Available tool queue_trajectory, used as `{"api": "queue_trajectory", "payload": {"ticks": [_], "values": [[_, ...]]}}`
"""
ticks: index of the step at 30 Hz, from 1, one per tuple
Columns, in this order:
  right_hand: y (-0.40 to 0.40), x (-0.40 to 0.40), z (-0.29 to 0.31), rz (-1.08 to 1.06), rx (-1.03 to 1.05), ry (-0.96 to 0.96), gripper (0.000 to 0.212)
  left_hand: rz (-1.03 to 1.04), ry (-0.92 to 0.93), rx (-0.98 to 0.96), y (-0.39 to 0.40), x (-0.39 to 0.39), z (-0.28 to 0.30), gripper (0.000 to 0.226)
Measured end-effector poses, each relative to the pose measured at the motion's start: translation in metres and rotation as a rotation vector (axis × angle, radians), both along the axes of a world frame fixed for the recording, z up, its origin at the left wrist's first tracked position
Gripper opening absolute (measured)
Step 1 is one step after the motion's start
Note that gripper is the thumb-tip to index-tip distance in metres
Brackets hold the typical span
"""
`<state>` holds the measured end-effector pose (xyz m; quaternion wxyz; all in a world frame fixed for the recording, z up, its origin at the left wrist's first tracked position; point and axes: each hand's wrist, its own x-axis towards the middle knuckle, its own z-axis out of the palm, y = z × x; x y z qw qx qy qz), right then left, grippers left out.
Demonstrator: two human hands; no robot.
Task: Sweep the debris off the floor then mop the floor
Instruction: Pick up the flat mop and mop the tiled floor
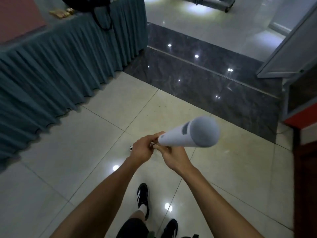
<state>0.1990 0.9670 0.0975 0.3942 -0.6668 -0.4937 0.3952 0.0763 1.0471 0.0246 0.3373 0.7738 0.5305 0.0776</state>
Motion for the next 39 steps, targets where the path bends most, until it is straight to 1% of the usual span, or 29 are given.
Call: {"api": "queue_trajectory", "payload": {"ticks": [3,5,7,9,11,12,13,14,15,16,17,19,20,21,23,25,26,29,30,32,35,37,38,39], "values": [[0.025,0.015,0.007,-0.065,-0.013,0.031,0.018,-0.144,-0.023,0.037,0.038,0.012,-0.007,0.039],[0.031,0.029,0.014,-0.068,-0.056,-0.020,0.020,-0.234,-0.008,0.041,0.057,0.020,-0.014,0.036],[0.025,0.039,0.018,-0.035,-0.116,-0.124,0.022,-0.311,0.006,0.032,0.065,0.026,-0.023,0.031],[0.013,0.042,0.022,-0.032,-0.160,-0.174,0.027,-0.367,0.000,0.020,0.064,0.029,-0.031,0.032],[-0.004,0.042,0.014,-0.036,-0.211,-0.213,0.028,-0.402,-0.020,0.025,0.059,0.029,-0.040,0.033],[-0.012,0.039,0.008,-0.040,-0.245,-0.230,0.025,-0.425,-0.017,0.035,0.054,0.027,-0.043,0.030],[-0.020,0.035,-0.001,-0.046,-0.301,-0.236,0.027,-0.448,-0.012,0.047,0.049,0.025,-0.046,0.026],[-0.029,0.033,-0.009,-0.041,-0.373,-0.263,0.043,-0.466,-0.011,0.045,0.043,0.022,-0.049,0.022],[-0.040,0.029,-0.018,-0.013,-0.409,-0.263,0.063,-0.477,-0.024,0.024,0.036,0.019,-0.051,0.018],[-0.052,0.024,-0.027,0.023,-0.423,-0.235,0.080,-0.480,-0.033,-0.007,0.027,0.015,-0.053,0.015],[-0.062,0.018,-0.031,0.071,-0.413,-0.235,0.080,-0.479,-0.042,-0.029,0.017,0.010,-0.056,0.012],[-0.085,0.005,-0.020,0.088,-0.329,-0.311,0.038,-0.471,-0.043,-0.059,-0.008,-0.001,-0.061,0.009],[-0.101,0.000,-0.018,0.085,-0.275,-0.317,0.030,-0.467,-0.049,-0.068,-0.023,-0.007,-0.065,0.009],[-0.118,-0.006,-0.016,0.056,-0.258,-0.247,0.032,-0.467,-0.040,-0.072,-0.039,-0.013,-0.069,0.012],[-0.159,-0.019,-0.021,0.053,-0.251,-0.134,0.040,-0.478,0.059,-0.057,-0.074,-0.025,-0.075,0.023],[-0.197,-0.033,-0.031,0.058,-0.269,-0.145,0.050,-0.505,0.176,-0.034,-0.107,-0.039,-0.084,0.033],[-0.215,-0.038,-0.036,0.011,-0.292,-0.110,0.049,-0.515,0.222,-0.033,-0.124,-0.046,-0.089,0.035],[-0.259,-0.053,-0.046,-0.172,-0.426,0.277,0.032,-0.501,0.304,-0.058,-0.172,-0.063,-0.105,0.043],[-0.271,-0.058,-0.050,-0.186,-0.485,0.361,0.034,-0.508,0.330,-0.065,-0.187,-0.067,-0.111,0.045],[-0.292,-0.069,-0.065,-0.167,-0.627,0.401,0.049,-0.545,0.381,-0.079,-0.212,-0.075,-0.123,0.049],[-0.315,-0.088,-0.088,-0.158,-0.786,0.357,0.067,-0.549,0.399,-0.116,-0.241,-0.086,-0.136,0.049],[-0.326,-0.099,-0.104,-0.159,-0.864,0.352,0.073,-0.513,0.366,-0.122,-0.256,-0.092,-0.141,0.048],[-0.331,-0.104,-0.111,-0.180,-0.892,0.381,0.073,-0.501,0.346,-0.122,-0.261,-0.093,-0.143,0.048],[-0.334,-0.109,-0.117,-0.216,-0.909,0.413,0.066,-0.493,0.330,-0.124,-0.266,-0.095,-0.147,0.047]]}}
